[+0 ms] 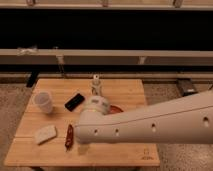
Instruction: Place the white sponge in the ceramic bowl
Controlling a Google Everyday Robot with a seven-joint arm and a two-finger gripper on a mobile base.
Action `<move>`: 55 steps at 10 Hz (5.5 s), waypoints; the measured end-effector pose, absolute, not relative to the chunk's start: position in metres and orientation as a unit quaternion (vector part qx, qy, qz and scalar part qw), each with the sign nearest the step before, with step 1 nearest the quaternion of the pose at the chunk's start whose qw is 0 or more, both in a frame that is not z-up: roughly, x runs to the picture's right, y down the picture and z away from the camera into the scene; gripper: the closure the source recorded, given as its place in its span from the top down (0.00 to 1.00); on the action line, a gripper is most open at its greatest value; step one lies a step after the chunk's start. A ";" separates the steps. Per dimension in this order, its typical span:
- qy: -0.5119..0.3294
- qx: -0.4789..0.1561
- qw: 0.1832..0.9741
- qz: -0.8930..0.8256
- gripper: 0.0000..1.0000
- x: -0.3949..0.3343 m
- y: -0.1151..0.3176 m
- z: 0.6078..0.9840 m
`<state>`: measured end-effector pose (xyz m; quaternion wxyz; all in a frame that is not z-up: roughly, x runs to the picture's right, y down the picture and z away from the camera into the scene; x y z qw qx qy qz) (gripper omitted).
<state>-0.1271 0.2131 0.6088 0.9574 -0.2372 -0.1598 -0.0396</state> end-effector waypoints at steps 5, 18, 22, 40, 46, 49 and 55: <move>-0.204 -0.217 0.934 -0.196 0.80 -0.257 0.259 0.576; -0.144 -0.219 0.936 -0.234 0.80 -0.353 0.245 0.681; -0.124 -0.235 0.938 -0.223 0.80 -0.370 0.223 0.719; -0.081 -0.315 0.927 -0.187 0.41 -0.311 0.230 0.808; -0.145 -0.323 0.922 -0.155 0.00 -0.286 0.184 0.767; -0.181 -0.308 0.926 -0.119 0.00 -0.256 0.128 0.729; -0.157 -0.289 0.944 -0.010 0.00 -0.166 0.041 0.757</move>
